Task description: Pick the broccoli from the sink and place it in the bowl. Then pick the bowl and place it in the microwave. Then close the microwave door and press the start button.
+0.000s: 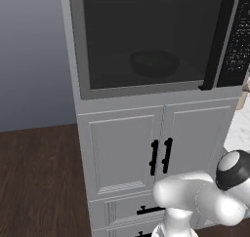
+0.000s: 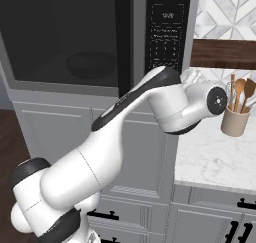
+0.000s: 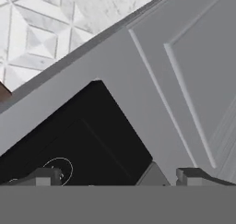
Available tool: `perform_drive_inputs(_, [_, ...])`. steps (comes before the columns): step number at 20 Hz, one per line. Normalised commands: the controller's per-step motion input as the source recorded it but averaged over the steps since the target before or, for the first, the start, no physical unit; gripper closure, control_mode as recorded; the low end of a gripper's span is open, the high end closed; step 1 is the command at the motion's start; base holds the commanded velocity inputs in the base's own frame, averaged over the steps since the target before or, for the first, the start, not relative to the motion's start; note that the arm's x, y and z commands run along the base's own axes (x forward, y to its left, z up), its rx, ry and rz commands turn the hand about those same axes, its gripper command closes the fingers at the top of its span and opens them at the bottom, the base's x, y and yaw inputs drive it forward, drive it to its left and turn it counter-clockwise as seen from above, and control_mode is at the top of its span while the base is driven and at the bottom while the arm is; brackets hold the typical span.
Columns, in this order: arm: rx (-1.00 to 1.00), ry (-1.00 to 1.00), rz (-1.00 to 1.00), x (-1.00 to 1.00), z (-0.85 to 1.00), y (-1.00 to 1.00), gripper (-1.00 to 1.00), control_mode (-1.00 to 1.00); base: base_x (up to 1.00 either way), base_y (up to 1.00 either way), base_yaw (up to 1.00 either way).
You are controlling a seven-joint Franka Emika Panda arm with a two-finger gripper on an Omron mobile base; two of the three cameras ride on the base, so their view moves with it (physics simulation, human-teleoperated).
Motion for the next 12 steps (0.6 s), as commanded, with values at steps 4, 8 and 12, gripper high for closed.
perform_drive_inputs(4, [0.11, 0.00, 0.00, 0.13, -0.01, 0.12, -1.00, -1.00, 0.00, 0.00, 0.00])
perform_drive_inputs(8, [0.11, 0.00, 0.00, 0.11, -0.03, 0.08, -1.00, -1.00, 0.00, 0.00, 0.00])
perform_drive_inputs(12, [0.10, 0.00, 0.00, 0.03, 0.00, 0.10, -1.00, -1.00, 0.00, 0.00, 0.00])
